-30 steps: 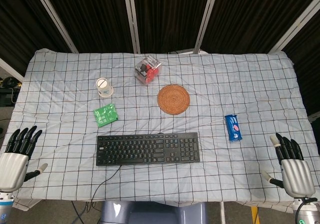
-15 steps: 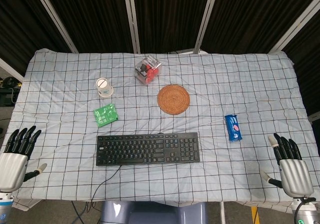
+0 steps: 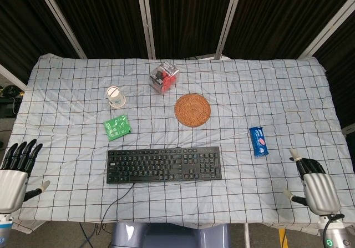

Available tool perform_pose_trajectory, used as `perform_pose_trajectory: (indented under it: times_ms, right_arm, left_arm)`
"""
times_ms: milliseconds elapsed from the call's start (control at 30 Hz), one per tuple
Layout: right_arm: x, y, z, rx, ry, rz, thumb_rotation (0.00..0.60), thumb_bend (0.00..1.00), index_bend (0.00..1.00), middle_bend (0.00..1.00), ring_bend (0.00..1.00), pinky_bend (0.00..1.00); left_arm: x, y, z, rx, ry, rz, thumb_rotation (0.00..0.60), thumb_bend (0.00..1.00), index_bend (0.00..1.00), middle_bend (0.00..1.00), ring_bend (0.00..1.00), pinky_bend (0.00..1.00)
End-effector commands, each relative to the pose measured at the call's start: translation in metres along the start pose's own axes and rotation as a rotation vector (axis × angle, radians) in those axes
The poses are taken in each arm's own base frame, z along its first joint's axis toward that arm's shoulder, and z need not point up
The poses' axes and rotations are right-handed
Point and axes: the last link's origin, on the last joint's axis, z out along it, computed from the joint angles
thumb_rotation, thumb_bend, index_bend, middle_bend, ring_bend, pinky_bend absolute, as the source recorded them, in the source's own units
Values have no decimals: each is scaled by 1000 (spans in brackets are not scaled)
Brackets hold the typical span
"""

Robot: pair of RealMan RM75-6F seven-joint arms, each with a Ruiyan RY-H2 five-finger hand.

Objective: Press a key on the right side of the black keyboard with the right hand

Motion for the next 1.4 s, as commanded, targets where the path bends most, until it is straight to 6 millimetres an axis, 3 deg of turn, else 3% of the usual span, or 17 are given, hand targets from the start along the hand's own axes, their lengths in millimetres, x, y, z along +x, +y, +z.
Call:
perform_pose_trajectory:
  times_ms: [33, 100, 267, 733, 1167, 1400]
  right_arm:
    - [1, -15, 12, 45, -9, 43, 600, 131, 0, 690, 671, 610]
    - [-1, -30, 22, 103, -40, 52, 600, 156, 0, 762, 744, 658]
    - [-9, -68, 43, 267, -168, 45, 600, 208, 0, 824, 814, 712]
    - [-51, -142, 58, 463, -399, 72, 600, 286, 16, 839, 836, 721]
    - [-75, -173, 73, 453, -474, 36, 600, 320, 77, 839, 836, 721]
    - [-91, -174, 75, 398, -505, 21, 600, 347, 161, 842, 840, 721]
  left_arm:
    - [1, -2, 1, 8, 6, -5, 600, 76, 0, 0, 0, 0]
    - [2, -2, 2, 7, 11, -6, 600, 76, 0, 0, 0, 0]
    - [3, -3, 3, 14, 13, -16, 600, 77, 0, 0, 0, 0]
    - [4, -7, 6, 39, 7, -37, 600, 77, 0, 0, 0, 0]
    - [5, -8, 8, 44, 9, -38, 600, 76, 0, 0, 0, 0]
    - [6, -10, 8, 51, 17, -47, 600, 76, 0, 0, 0, 0]
